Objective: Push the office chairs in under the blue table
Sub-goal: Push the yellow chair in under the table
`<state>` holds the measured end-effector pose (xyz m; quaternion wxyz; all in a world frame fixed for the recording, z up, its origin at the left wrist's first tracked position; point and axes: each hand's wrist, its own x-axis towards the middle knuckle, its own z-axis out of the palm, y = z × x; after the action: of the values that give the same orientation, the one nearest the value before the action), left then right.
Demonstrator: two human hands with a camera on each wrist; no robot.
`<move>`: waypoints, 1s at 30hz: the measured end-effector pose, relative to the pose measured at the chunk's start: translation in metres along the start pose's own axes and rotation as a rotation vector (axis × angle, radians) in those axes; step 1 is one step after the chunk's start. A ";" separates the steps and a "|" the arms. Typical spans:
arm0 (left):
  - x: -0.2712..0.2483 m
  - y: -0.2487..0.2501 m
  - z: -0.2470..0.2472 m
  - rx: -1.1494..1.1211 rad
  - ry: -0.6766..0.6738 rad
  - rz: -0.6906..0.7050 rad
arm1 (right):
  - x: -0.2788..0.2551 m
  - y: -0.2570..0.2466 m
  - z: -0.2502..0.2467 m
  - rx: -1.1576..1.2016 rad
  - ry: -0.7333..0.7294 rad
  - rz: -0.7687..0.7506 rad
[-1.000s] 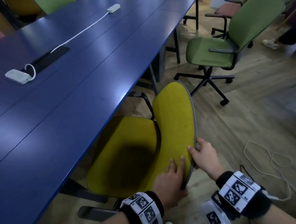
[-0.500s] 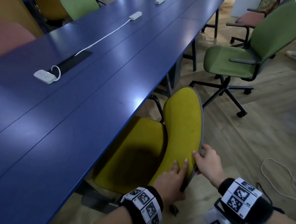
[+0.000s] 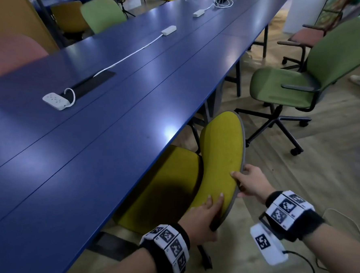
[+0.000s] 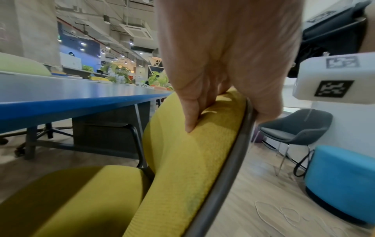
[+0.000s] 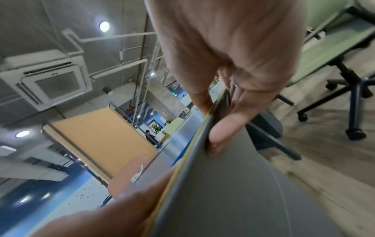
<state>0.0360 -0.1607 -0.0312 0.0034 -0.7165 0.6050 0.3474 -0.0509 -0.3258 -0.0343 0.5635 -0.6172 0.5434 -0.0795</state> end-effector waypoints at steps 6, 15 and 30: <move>0.021 -0.019 -0.022 0.006 0.020 0.023 | 0.033 -0.019 0.005 -0.008 -0.006 0.023; 0.042 -0.042 -0.054 0.030 0.036 -0.013 | 0.070 -0.044 0.012 0.012 -0.026 0.020; 0.091 -0.041 -0.082 0.093 0.067 -0.219 | 0.124 -0.079 -0.004 0.004 -0.227 -0.031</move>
<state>0.1147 -0.2630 -0.0311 0.0544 -0.7883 0.5385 0.2925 0.0413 -0.4408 -0.0348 0.6213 -0.6295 0.4662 -0.0191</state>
